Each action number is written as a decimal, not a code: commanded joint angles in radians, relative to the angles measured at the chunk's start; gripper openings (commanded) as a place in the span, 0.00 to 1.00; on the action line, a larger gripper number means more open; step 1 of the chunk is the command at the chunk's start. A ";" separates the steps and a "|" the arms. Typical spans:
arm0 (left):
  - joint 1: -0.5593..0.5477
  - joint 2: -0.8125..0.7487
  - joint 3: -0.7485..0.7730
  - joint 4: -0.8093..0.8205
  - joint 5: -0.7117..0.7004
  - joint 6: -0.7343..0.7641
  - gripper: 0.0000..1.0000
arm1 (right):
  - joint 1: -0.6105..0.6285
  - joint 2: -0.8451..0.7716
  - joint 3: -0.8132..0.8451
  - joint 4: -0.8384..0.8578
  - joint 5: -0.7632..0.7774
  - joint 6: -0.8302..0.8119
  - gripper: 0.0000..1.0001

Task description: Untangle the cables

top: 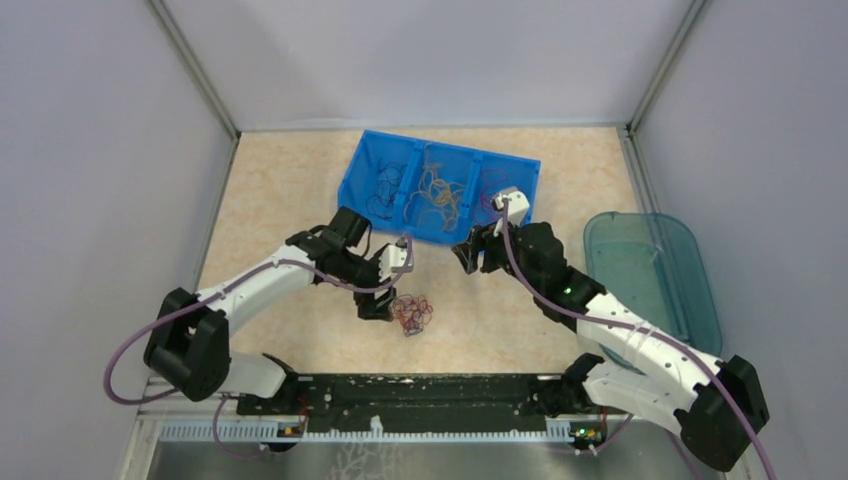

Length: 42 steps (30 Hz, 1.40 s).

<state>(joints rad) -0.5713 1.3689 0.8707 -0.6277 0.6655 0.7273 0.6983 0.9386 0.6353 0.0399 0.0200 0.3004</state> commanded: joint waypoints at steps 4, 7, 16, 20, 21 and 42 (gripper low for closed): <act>0.001 0.068 0.013 0.061 0.040 0.039 0.88 | 0.007 0.009 0.005 0.066 0.007 0.018 0.63; 0.001 0.102 0.030 0.067 0.053 0.041 0.84 | 0.007 0.007 0.003 0.071 0.003 0.022 0.61; -0.015 0.185 0.109 -0.004 0.173 0.046 0.58 | 0.007 -0.010 -0.012 0.071 0.022 0.031 0.56; -0.024 0.212 0.116 -0.017 0.156 0.048 0.35 | 0.007 -0.020 -0.015 0.067 0.024 0.036 0.53; -0.024 0.210 0.114 -0.020 0.147 0.056 0.30 | 0.007 -0.021 -0.014 0.063 0.026 0.037 0.53; -0.022 -0.036 0.346 -0.220 0.288 -0.045 0.00 | 0.007 -0.023 -0.255 0.746 -0.468 0.051 0.85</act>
<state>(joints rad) -0.5896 1.3659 1.1942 -0.8089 0.8654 0.7448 0.6983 0.9169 0.4110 0.4377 -0.2565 0.3454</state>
